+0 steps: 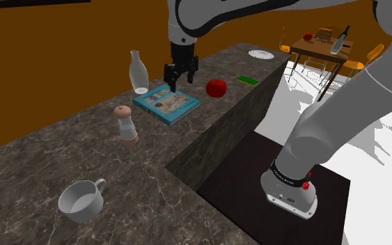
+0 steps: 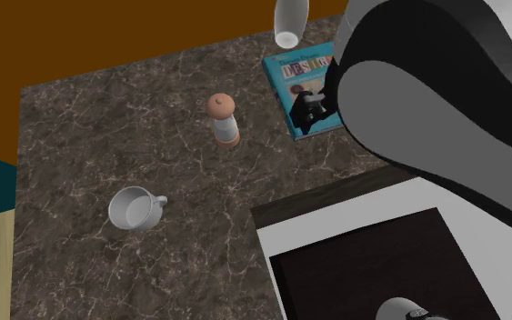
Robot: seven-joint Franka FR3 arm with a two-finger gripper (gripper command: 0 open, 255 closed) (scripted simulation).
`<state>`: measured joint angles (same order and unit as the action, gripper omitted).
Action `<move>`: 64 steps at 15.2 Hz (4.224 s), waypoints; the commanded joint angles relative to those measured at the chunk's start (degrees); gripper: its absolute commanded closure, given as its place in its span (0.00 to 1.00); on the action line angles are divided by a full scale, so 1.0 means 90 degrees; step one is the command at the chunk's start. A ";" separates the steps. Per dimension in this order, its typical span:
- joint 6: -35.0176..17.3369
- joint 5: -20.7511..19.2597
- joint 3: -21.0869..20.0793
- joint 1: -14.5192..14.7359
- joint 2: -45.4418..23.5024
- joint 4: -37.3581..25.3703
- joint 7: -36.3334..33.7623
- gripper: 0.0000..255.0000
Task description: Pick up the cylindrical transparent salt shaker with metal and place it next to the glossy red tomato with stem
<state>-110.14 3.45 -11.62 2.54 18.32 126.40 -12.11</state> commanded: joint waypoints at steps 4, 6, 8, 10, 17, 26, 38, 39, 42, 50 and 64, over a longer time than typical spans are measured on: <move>-0.0373 -0.0196 -0.0360 0.0080 -0.1126 -0.0802 -0.0632 0.00; -0.0468 -0.0329 -0.0477 0.0132 -0.1593 -0.1181 -0.0894 0.00; -0.0531 -0.0486 -0.0576 0.0197 -0.2070 -0.1596 -0.1156 0.00; -0.0560 -0.0661 -0.0649 0.0286 -0.2558 -0.2049 -0.1413 0.00; -0.0370 -0.1305 -0.0715 0.0777 -0.4360 -0.4005 -0.2184 0.00; -0.0725 -0.1534 -0.0641 0.0967 -0.5087 -0.4365 -0.2389 0.00; -0.0765 -0.1539 -0.0637 0.0966 -0.5100 -0.4337 -0.2392 1.00; -0.0767 -0.1539 -0.0638 0.0966 -0.5098 -0.4334 -0.2393 1.00; -0.0770 -0.1540 -0.0637 0.0965 -0.5101 -0.4333 -0.2392 1.00; -0.0393 -0.1492 -0.0663 0.0970 -0.4996 -0.4611 -0.2352 1.00; 0.0744 -0.1420 -0.0705 0.1030 -0.4883 -0.5647 -0.2262 1.00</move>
<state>-104.35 -9.33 -17.96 11.72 -25.51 76.60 -32.53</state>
